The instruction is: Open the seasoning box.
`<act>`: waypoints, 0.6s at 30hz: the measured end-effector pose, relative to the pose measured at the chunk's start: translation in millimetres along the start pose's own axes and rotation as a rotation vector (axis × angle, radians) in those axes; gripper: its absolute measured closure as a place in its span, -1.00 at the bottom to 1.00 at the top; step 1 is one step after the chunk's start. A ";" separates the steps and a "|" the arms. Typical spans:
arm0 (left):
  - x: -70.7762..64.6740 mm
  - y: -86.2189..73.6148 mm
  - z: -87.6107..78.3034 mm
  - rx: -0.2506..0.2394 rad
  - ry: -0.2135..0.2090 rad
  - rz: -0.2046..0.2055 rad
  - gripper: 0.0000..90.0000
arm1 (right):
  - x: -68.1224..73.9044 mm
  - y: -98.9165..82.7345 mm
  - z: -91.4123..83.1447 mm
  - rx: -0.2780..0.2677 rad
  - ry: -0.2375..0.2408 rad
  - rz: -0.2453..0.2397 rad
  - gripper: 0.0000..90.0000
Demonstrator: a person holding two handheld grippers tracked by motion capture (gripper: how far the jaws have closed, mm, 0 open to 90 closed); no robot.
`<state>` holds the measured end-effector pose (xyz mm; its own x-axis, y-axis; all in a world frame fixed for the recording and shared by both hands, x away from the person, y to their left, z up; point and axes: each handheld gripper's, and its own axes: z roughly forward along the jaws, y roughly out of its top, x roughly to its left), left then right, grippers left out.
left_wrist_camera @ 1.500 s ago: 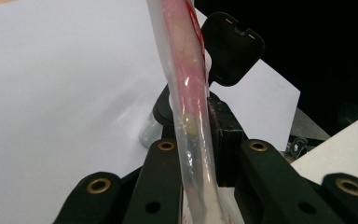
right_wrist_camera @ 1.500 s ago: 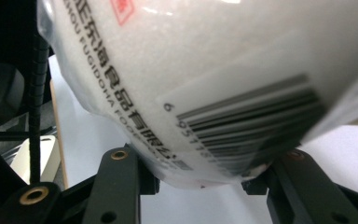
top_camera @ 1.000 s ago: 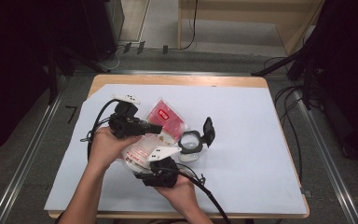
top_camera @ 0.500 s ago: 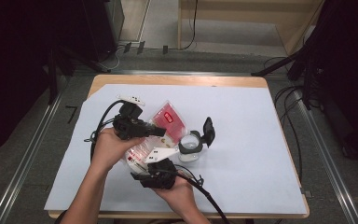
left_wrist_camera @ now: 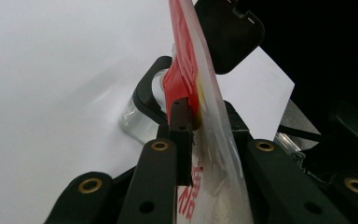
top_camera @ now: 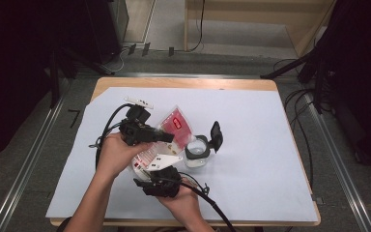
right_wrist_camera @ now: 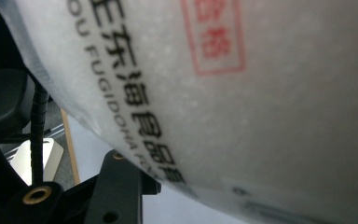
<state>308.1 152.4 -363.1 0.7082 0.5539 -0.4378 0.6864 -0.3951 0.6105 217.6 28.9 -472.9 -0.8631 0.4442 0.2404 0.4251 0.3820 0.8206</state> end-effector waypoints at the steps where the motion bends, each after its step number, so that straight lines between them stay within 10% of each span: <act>1: -0.2 0.0 0.3 0.001 0.005 0.001 0.77 | 0.1 0.0 0.1 0.002 -0.002 -0.001 0.34; 18: -3.9 0.6 -1.7 0.005 0.001 0.010 0.64 | -2.3 0.7 -2.9 -0.017 0.013 0.062 0.35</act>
<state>305.4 151.2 -359.9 0.7148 0.5505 -0.4312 0.6802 -0.4042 0.6116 219.1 25.9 -471.4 -0.8389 0.4559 0.2974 0.4730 0.3402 0.8128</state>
